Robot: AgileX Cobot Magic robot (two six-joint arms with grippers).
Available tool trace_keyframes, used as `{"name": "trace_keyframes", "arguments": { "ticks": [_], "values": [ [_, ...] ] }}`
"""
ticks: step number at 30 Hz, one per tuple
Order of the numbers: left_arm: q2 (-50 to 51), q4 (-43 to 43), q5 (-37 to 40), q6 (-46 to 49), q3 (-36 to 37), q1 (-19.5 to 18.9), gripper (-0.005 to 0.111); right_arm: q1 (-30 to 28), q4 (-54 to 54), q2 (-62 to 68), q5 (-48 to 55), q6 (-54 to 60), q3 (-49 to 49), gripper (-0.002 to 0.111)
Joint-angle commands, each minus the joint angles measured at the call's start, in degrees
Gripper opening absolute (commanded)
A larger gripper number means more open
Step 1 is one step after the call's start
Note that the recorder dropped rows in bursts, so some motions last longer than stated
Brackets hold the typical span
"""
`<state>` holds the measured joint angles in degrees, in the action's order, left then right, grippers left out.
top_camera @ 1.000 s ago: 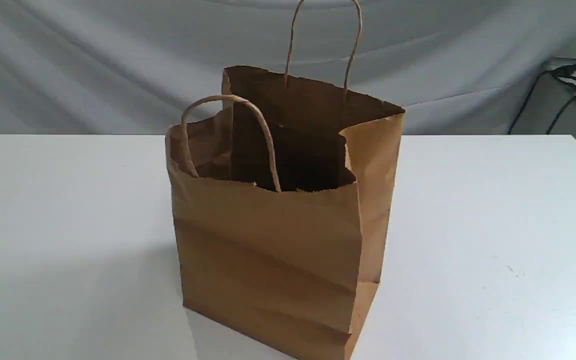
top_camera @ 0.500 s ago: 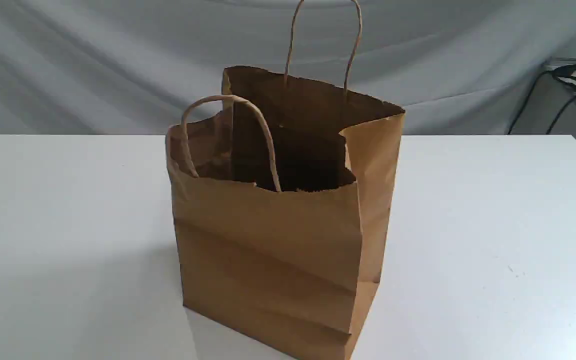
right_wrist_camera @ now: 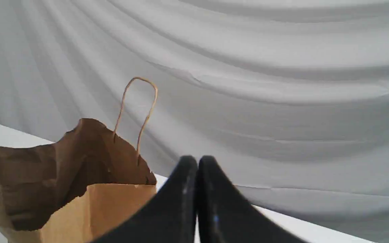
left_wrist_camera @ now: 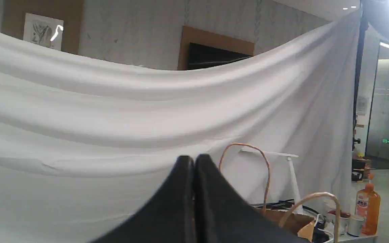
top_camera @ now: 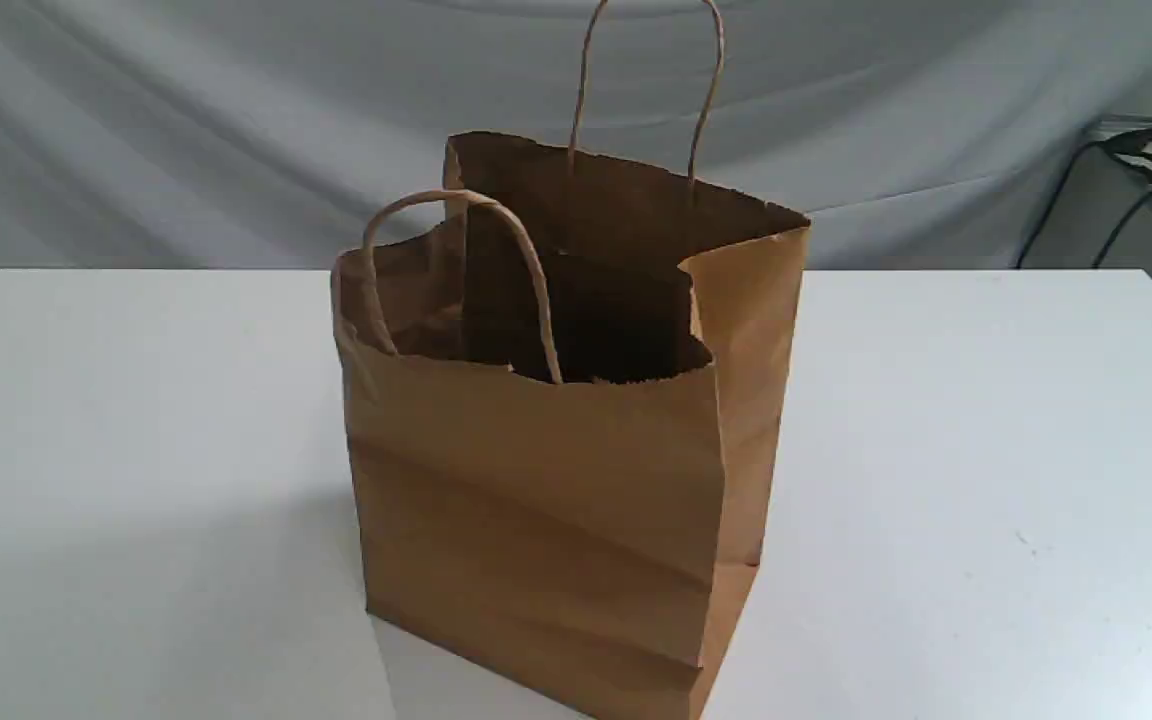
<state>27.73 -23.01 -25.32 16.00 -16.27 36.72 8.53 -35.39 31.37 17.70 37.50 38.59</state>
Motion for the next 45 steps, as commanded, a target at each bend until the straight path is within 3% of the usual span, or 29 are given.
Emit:
{"name": "trace_keyframes", "arguments": {
  "ticks": [1, 8, 20, 38, 42, 45],
  "values": [
    [-0.25, -0.20, -0.23, -0.59, 0.27, -0.15, 0.000, -3.22, -3.67, -2.78, -2.20, 0.23, -5.14, 0.000],
    [-0.25, -0.20, -0.23, -0.59, 0.27, -0.15, 0.000, -6.86, -12.92, -15.47, -8.46, 5.62, -20.90, 0.000],
    [-0.25, -0.20, -0.23, -0.59, 0.27, -0.15, 0.000, -8.73, -14.92, -31.36, -12.01, 5.74, -37.16, 0.000],
    [-0.25, -0.20, -0.12, -0.59, 0.27, -0.15, 0.000, -8.48, -15.04, -31.36, -16.99, 2.71, -38.59, 0.000],
    [-0.25, -0.20, -0.12, -0.59, 0.27, -0.15, 0.000, -8.48, -3.95, -31.36, -16.56, -4.50, -37.62, 0.000],
    [-0.25, -0.20, -0.12, -0.59, 0.27, -0.15, 0.000, -8.48, 13.20, -31.36, -17.23, -17.04, -36.46, 0.000]
  ]
}}
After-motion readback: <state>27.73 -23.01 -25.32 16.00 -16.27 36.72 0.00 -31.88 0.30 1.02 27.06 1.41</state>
